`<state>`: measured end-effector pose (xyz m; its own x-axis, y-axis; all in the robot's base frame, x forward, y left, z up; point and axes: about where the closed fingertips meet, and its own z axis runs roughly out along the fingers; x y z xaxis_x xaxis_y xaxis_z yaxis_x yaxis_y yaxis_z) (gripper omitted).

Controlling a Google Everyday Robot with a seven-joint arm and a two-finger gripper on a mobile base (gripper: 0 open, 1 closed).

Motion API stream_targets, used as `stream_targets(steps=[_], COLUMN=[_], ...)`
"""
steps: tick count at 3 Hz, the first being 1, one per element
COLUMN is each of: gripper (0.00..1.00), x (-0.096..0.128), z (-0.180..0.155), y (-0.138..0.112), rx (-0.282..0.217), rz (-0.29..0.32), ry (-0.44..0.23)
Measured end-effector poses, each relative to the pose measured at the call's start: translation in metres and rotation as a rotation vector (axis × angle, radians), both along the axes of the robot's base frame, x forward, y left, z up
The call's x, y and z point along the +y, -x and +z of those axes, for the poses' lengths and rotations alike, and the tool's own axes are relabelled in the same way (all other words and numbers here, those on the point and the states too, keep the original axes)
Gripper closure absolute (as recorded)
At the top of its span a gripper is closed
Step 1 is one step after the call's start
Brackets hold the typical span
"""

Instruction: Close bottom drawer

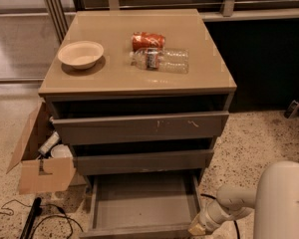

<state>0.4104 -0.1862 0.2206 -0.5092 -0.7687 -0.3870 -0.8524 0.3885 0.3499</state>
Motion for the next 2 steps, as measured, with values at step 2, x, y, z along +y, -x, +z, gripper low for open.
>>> stream_targets(steps=[2], gripper=[0.84], x=[0.001], z=[-0.018], y=[0.028], rx=[0.115], rz=[0.047], ry=[-0.043])
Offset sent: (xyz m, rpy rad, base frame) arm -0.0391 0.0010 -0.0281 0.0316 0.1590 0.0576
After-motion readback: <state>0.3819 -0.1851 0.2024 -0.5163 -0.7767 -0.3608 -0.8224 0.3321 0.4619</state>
